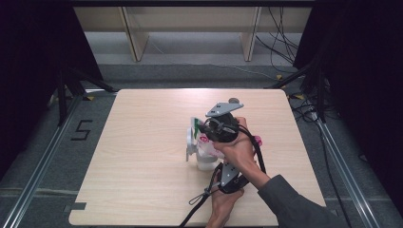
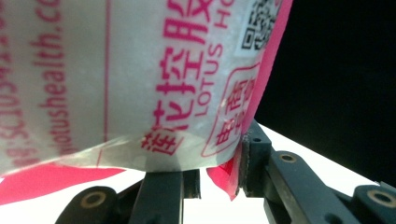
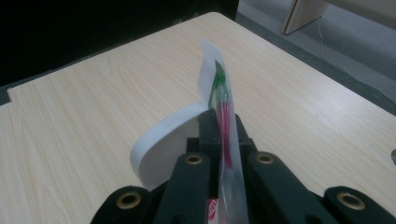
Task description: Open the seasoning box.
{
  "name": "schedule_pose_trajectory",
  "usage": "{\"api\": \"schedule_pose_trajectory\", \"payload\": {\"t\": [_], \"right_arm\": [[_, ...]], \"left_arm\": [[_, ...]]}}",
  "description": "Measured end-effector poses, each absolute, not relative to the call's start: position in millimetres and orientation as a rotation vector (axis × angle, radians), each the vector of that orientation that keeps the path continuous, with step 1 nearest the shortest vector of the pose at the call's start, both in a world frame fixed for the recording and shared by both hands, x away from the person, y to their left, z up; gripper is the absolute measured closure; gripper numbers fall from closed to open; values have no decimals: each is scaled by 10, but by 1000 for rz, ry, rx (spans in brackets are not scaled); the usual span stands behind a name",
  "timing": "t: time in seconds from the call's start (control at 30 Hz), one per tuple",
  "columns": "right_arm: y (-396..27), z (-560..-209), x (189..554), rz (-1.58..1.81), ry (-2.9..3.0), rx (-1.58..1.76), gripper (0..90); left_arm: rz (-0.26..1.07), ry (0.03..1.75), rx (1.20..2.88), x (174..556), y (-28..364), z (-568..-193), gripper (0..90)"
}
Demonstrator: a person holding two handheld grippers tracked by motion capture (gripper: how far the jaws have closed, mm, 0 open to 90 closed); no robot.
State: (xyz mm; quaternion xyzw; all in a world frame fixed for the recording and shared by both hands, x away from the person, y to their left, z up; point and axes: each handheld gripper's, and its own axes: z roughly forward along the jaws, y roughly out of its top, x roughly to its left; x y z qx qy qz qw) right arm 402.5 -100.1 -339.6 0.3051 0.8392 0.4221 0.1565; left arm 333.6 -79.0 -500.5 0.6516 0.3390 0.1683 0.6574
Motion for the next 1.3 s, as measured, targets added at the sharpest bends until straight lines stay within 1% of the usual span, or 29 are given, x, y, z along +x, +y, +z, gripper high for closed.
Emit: {"api": "schedule_pose_trajectory", "payload": {"t": [0.73,1.3], "right_arm": [[-994,-3404,4044,1201,2398,823,893],[-991,-3398,4032,1211,2395,857,893]], "left_arm": [[379,766,1473,3336,-797,-5001,736],[374,766,1475,3349,-781,-5003,736]]}}
